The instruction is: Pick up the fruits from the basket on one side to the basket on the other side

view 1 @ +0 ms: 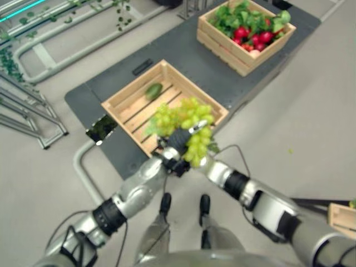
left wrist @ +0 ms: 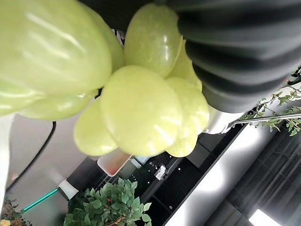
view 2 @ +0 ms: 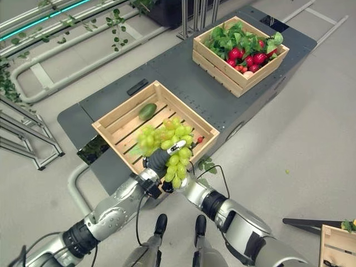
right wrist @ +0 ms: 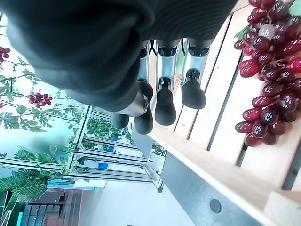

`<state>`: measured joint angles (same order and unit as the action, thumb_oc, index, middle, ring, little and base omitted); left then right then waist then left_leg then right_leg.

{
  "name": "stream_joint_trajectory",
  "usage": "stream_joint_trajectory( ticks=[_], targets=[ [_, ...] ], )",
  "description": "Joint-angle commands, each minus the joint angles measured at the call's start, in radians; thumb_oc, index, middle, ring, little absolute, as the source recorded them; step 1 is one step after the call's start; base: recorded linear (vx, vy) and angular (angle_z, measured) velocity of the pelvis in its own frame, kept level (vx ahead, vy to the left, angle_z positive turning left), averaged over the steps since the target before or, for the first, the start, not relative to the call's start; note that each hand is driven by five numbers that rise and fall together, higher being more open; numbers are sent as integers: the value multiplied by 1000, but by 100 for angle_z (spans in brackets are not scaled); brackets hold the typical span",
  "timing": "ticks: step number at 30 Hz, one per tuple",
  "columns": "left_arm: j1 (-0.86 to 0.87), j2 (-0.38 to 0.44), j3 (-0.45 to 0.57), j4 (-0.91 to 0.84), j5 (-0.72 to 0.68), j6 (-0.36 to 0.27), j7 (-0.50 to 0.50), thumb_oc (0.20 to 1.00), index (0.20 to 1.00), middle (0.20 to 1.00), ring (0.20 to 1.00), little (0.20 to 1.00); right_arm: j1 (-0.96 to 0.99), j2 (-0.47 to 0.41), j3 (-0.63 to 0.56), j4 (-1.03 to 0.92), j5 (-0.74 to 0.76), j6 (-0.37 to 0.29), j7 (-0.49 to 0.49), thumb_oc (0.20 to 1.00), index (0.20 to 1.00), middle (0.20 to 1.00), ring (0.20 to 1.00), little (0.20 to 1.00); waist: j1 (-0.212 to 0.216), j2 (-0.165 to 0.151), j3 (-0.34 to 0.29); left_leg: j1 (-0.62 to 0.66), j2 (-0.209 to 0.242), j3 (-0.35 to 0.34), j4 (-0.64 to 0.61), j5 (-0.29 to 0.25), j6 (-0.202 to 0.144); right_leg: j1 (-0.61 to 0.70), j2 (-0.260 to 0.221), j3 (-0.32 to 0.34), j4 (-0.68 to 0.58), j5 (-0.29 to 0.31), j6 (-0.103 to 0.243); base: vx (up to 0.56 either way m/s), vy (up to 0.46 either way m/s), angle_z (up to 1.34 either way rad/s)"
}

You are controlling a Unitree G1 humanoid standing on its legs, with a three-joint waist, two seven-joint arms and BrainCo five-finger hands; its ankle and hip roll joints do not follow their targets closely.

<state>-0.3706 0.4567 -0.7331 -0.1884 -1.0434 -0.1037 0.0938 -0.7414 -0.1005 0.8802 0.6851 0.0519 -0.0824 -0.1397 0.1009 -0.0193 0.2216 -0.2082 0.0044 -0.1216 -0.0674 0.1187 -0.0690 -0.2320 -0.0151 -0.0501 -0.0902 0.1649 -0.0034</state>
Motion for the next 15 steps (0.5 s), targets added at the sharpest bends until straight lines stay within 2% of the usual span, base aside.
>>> stream_joint_trajectory(
  ticks=[1, 5, 6, 7, 8, 11, 15],
  targets=[
    [-58, -74, -103, -111, -1, -30, -57, 200, 200, 200, 200, 200, -104, 126, -18, -33, 23, -61, -6, 200, 200, 200, 200, 200, -3, -13, -45, -24, -57, -53, -1, -68, 66, -1, -30, -5, 33, -89, 102, 0, 0, 0],
    [-58, -74, -96, -109, 6, -32, -53, 200, 200, 200, 200, 200, -94, 120, -23, -49, 41, -62, -5, 200, 200, 200, 200, 200, -5, -14, -46, -23, -57, -52, -2, -69, 66, -1, -29, -3, 33, -89, 102, 0, 0, 0],
    [-56, -74, -89, -102, 12, -34, -51, 200, 200, 200, 200, 200, -77, 119, -33, -64, 109, -66, 12, 391, 391, 391, 391, 391, -7, -15, -46, -23, -56, -51, -1, -69, 65, -2, -30, -3, 33, -89, 102, 0, 0, 0],
    [-54, -76, -85, -94, 14, -35, -50, 200, 200, 200, 200, 200, -59, 118, -40, -80, 178, -70, 30, 624, 624, 624, 624, 624, -8, -16, -45, -23, -55, -51, -1, -69, 65, -3, -29, -4, 34, -89, 102, 0, 0, 0],
    [-55, -79, -84, -87, 14, -36, -48, 200, 200, 200, 200, 200, -43, 119, -51, -86, 246, -73, 42, 1000, 1000, 1000, 1000, 1000, -10, -17, -45, -23, -55, -50, -1, -68, 65, -4, -29, -3, 34, -89, 102, 0, 0, 0],
    [-55, -86, -74, -64, 15, -39, -41, 200, 200, 200, 200, 200, 13, 119, -82, -127, 455, -90, 78, 1000, 1000, 1000, 1000, 1000, -15, -18, -40, -25, -55, -49, -1, -67, 64, -6, -30, -3, 35, -89, 103, 0, 0, 0],
    [-40, -74, -52, -65, 15, -44, -36, 200, 200, 200, 200, 200, 58, 104, -93, -183, 533, -108, 96, 1000, 1000, 1000, 1000, 1000, -18, -18, -34, -27, -56, -46, 0, -65, 63, -8, -30, -4, 36, -89, 103, 0, 0, 0]
  ],
)
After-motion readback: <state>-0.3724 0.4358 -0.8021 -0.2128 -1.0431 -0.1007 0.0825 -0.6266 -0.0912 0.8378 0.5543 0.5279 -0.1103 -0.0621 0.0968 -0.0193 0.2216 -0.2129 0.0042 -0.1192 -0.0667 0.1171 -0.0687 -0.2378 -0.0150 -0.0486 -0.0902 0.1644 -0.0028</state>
